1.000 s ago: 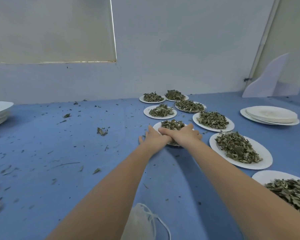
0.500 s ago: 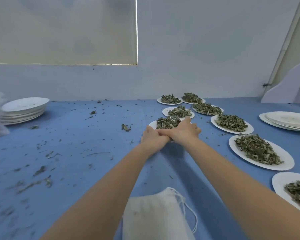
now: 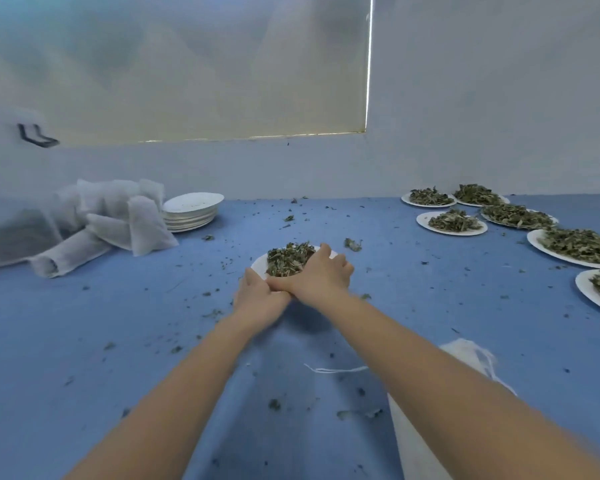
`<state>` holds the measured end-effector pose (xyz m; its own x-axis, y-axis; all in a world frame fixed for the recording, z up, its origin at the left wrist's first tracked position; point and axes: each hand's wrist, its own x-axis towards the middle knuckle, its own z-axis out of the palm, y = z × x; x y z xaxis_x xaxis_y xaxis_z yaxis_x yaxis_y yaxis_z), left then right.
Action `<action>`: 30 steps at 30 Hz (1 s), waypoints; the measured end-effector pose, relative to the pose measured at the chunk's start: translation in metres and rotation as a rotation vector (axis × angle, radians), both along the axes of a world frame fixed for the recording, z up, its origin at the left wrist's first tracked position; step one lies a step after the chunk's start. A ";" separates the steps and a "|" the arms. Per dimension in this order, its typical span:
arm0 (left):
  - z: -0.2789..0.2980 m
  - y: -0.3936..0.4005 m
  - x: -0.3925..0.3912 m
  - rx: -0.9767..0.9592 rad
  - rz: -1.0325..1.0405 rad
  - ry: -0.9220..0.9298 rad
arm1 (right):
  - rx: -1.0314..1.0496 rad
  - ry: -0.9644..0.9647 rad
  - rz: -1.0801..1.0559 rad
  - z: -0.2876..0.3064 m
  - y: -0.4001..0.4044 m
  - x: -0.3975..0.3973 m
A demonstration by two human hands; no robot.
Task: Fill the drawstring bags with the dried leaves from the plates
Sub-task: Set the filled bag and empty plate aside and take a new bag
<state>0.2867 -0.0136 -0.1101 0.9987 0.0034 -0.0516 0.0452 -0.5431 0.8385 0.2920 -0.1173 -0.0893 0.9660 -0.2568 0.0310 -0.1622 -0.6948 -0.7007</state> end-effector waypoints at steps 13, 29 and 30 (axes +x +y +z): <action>-0.006 0.003 0.000 0.484 0.077 -0.055 | 0.036 0.030 -0.028 -0.021 0.007 -0.007; 0.030 -0.086 -0.106 0.270 -0.579 -0.040 | -0.622 0.000 0.278 0.024 -0.116 -0.143; 0.025 -0.087 -0.109 0.315 -0.542 -0.080 | -0.651 0.000 0.298 0.019 -0.122 -0.150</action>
<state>0.1781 -0.1007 -0.0849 0.8634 -0.5013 -0.0562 -0.3617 -0.6929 0.6237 0.1424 -0.2397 -0.0699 0.9921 0.0889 0.0882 0.0998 -0.9867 -0.1284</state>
